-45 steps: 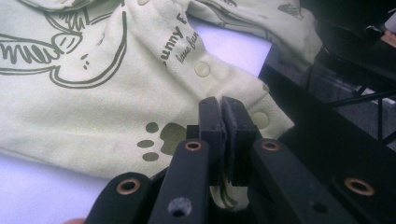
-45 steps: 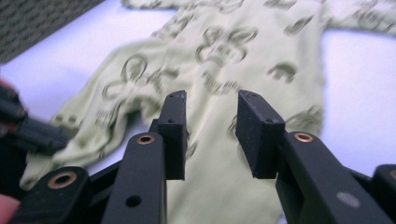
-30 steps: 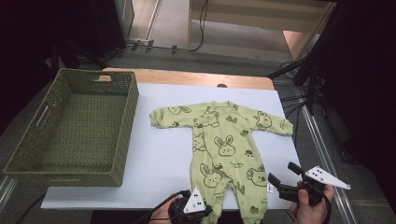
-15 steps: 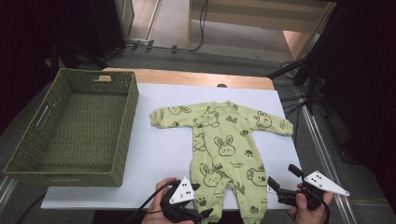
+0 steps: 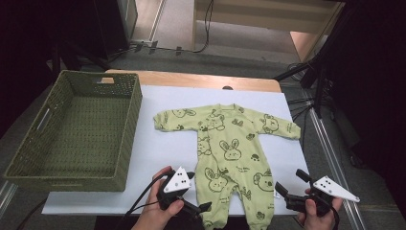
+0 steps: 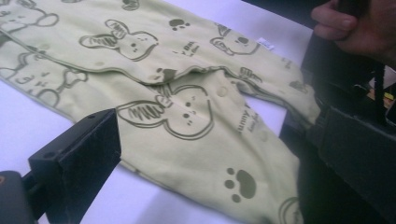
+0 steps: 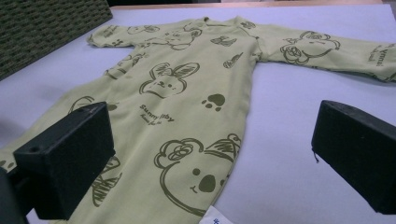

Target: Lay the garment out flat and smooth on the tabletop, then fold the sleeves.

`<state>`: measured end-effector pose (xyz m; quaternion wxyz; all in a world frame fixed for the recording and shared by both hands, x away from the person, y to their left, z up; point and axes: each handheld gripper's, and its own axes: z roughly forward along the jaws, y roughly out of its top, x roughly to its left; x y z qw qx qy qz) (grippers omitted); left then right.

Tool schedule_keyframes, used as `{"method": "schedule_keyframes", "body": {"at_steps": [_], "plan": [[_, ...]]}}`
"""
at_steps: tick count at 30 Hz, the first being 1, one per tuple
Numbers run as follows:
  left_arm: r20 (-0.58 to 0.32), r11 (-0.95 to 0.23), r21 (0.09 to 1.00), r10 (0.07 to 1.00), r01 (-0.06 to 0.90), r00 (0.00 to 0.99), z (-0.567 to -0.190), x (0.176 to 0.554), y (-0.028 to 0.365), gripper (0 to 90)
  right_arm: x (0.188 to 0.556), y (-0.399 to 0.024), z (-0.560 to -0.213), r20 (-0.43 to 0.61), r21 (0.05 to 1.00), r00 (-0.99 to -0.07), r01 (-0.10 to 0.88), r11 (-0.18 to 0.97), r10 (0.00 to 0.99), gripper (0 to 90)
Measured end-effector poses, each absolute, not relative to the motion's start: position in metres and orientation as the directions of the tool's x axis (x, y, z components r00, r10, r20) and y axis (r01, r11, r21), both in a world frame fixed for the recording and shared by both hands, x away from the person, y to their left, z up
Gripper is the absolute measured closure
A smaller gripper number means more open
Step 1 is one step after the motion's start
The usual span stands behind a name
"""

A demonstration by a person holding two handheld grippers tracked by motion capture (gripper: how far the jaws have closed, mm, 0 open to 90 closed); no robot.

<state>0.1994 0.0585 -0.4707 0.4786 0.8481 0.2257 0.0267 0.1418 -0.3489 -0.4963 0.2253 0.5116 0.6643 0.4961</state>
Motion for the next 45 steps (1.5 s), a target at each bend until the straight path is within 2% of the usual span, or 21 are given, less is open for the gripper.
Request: {"method": "schedule_keyframes", "body": {"at_steps": [9, 22, 33, 40, 45], "plan": [[-0.156, -0.443, 0.82, 0.438, 0.363, 0.886, -0.463, 0.22, 0.063, 0.0, 0.142, -0.35, -0.497, 0.214, 0.888, -0.372, 0.459, -0.022, 0.903, 0.0], [-0.151, -0.426, 0.824, 0.469, 0.373, 0.87, -0.451, 0.249, 0.063, 0.0, 0.141, -0.348, -0.495, 0.171, 0.889, -0.362, 0.457, 0.014, 0.916, 0.0], [-0.171, -0.414, 0.812, 0.506, 0.412, 0.846, -0.449, 0.289, 0.064, 0.0, 0.141, -0.352, -0.497, 0.202, 0.888, -0.366, 0.46, -0.012, 0.909, 0.0], [-0.181, -0.376, 0.808, 0.574, 0.454, 0.799, -0.444, 0.313, 0.064, 0.0, 0.142, -0.348, -0.496, 0.179, 0.892, -0.379, 0.452, 0.013, 0.908, 0.0], [-0.163, -0.375, 0.794, 0.627, 0.479, 0.762, -0.445, 0.33, 0.064, 4.4, 0.142, -0.35, -0.497, 0.189, 0.889, -0.376, 0.457, 0.004, 0.907, 0.0]]}}
